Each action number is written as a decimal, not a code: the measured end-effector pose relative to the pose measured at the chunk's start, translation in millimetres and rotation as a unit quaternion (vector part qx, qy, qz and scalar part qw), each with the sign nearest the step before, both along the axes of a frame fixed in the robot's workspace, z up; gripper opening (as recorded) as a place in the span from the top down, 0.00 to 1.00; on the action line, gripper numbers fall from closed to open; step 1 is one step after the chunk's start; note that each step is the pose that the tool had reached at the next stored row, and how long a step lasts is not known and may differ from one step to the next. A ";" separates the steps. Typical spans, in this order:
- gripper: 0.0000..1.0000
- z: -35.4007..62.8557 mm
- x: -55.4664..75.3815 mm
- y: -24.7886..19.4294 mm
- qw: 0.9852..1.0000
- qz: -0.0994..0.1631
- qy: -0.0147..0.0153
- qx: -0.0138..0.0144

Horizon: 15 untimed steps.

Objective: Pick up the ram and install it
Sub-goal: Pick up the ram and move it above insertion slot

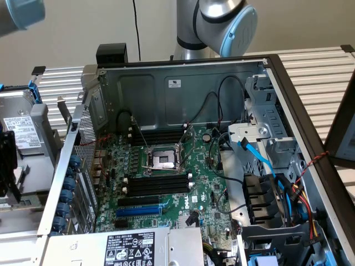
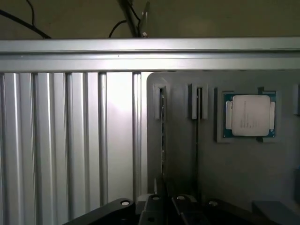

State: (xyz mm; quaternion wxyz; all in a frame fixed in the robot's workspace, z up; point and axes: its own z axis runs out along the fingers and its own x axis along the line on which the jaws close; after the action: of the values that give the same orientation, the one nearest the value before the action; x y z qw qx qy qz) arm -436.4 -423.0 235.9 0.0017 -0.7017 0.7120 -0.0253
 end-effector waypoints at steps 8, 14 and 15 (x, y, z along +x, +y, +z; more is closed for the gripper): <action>0.88 36.3 0.0 0.0 1.000 0.000 0.000 0.000; 0.88 63.6 0.0 0.0 1.000 0.000 0.000 0.000; 0.88 68.1 0.0 0.0 1.000 0.000 0.000 0.000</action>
State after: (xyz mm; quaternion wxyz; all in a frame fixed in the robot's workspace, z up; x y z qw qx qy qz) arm -436.4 -423.0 303.9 0.0018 -0.7017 0.7120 -0.0253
